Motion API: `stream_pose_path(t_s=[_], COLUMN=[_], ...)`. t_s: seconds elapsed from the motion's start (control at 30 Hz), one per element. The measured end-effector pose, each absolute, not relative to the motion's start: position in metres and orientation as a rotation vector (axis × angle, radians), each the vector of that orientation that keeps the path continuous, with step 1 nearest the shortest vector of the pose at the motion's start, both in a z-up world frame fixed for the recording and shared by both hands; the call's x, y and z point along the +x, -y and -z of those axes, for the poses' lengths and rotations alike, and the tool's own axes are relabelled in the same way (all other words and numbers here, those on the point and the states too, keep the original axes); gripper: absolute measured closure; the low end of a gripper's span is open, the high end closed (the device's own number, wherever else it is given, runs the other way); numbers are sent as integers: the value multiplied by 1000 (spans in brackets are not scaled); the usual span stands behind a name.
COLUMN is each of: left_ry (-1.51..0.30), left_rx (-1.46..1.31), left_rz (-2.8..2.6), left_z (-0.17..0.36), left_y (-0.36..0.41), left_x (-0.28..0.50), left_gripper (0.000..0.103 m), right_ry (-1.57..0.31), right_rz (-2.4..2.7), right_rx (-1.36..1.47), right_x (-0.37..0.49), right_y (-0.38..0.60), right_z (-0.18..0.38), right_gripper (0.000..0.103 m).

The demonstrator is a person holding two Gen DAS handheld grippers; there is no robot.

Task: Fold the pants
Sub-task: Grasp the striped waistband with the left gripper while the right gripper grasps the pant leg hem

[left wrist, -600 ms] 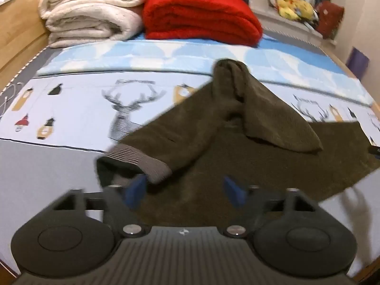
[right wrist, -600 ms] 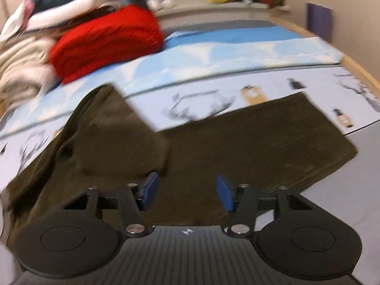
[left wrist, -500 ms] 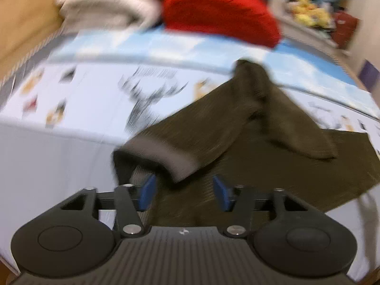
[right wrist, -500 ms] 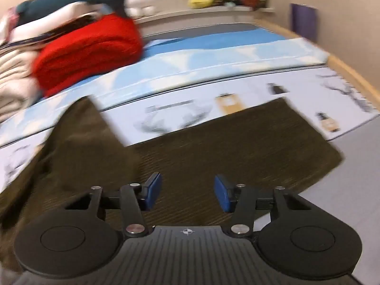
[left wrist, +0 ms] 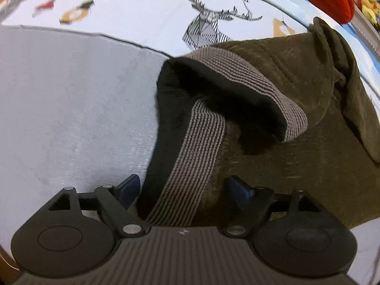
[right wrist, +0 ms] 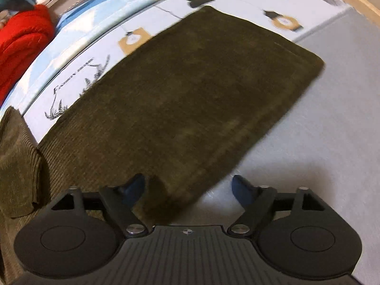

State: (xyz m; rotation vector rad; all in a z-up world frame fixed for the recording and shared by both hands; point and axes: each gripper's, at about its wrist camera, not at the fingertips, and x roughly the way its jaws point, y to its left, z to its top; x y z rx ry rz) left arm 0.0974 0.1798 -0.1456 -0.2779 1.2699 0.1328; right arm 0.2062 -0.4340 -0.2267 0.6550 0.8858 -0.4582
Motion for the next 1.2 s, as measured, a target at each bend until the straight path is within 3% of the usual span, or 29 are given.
stream_pose_path(t_s=[0.17,0.23,0.3,0.4,0.43,0.5,0.6,0.7,1.0,1.2], left_ry=[-1262,-1243,-1230,-1220,-1215,-1204,-1189,-1150,-1120,-1201], left_rx=[-205,-151,-123,-97,-92,-68,-87,-75,-98,-40], left_rz=[-88,-75,-75,-65,-59,-65,-46,-4,78,-18], left_z=[152,153,154,153,151,145,135,122,93,104], left_y=[-164,-155,-152,-149,-148,-149,-153,-151,-168,-197], left_x=[106,106,108,109,108,104,103,97,58,46], left_gripper=[3,3,4,13,18,44,63,70,73,71], right_ry=[-840,-830,-815,-786,-788,-792,-771,-761,-871,-1178], right_rz=[488,532,570,595,605,611,582,556,532,277], right_rx=[582,556,532,574,577,576,558,548,547,634], right_x=[226,230,232,227,225,219,205,187,120,86], right_y=[440,437,436,440,439,434,437,439,447,441], right_z=[219,220,216,215,214,211,197,184,179,208], right_gripper=[20,35,75,89,89,91,91,91,92,88])
